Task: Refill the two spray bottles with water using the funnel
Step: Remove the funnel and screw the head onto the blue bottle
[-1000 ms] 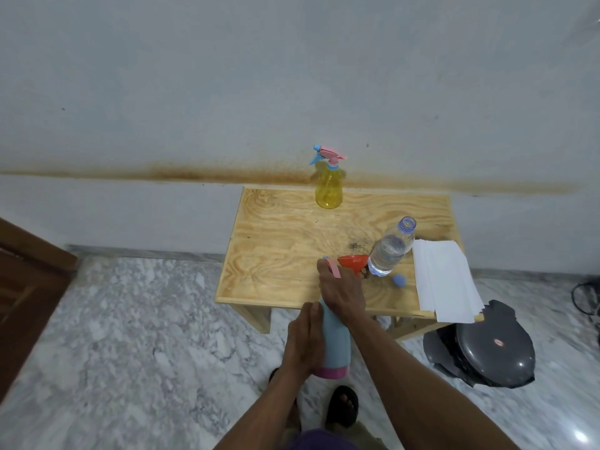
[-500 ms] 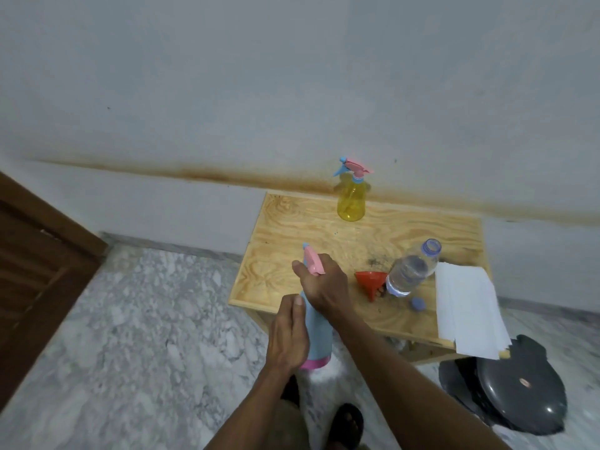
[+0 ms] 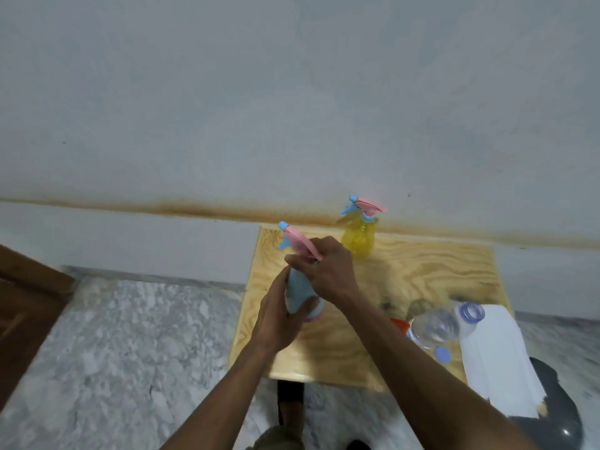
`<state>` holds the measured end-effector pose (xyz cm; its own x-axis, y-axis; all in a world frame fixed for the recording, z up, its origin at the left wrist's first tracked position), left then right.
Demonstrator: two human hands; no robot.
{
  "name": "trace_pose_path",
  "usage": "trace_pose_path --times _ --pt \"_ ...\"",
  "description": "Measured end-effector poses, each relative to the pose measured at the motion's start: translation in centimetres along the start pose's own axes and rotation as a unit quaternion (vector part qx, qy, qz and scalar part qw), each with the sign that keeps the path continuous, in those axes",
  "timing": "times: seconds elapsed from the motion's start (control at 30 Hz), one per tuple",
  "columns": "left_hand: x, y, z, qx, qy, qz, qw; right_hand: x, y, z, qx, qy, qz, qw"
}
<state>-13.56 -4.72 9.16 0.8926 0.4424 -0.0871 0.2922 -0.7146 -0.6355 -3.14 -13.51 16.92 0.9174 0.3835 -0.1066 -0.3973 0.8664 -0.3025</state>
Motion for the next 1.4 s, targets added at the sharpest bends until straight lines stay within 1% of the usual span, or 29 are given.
trace_pose_path --times 0.07,0.17,0.3,0.43,0.5,0.7,0.87,1.1,1.3,1.4 --pt "3.3 -0.5 0.5 -0.013 -0.014 -0.004 1.000 2.4 0.8 0.2 0.001 -0.015 -0.008 1.000" --pt "8.0 -0.8 1.5 -0.024 -0.002 -0.021 0.999 5.5 2.2 0.0 0.000 -0.035 -0.028 0.999" --pt "12.6 -0.6 3.0 -0.045 -0.025 -0.020 0.998 9.5 3.7 -1.2 0.001 -0.012 -0.062 0.998" --pt "16.2 0.5 4.5 -0.035 -0.026 -0.022 0.999 12.8 4.6 -2.6 -0.026 -0.020 -0.061 0.998" --pt "17.5 1.0 4.9 -0.026 -0.041 -0.025 0.999 14.0 4.9 -3.1 -0.023 -0.020 -0.062 0.998" --pt "19.3 1.8 5.2 -0.010 -0.069 -0.023 0.997 16.1 5.2 -4.0 -0.031 -0.016 -0.060 0.998" --pt "19.7 2.0 5.6 0.012 -0.091 -0.008 0.996 16.6 5.6 -4.8 -0.061 -0.022 -0.054 0.996" --pt "20.4 2.3 6.1 0.018 -0.097 0.010 0.995 17.3 6.2 -5.5 -0.070 -0.047 -0.048 0.995" --pt "20.6 2.4 6.1 0.022 -0.095 0.019 0.995 17.2 6.0 -5.5 -0.065 -0.041 -0.053 0.996" --pt "20.7 2.2 5.8 0.034 -0.091 0.027 0.995 16.5 5.6 -5.1 -0.065 -0.024 -0.060 0.996"
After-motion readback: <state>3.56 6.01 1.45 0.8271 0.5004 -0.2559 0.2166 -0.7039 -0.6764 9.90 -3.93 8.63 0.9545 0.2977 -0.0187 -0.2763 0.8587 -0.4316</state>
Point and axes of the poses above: each hand's wrist, its own x-axis towards the middle knuckle, its own y-axis out of the palm, z = x × y, the point moved 2 cm from there along x, towards the middle knuckle, and after that the axes turned 12 degrees about x, right-handed, at the moved point
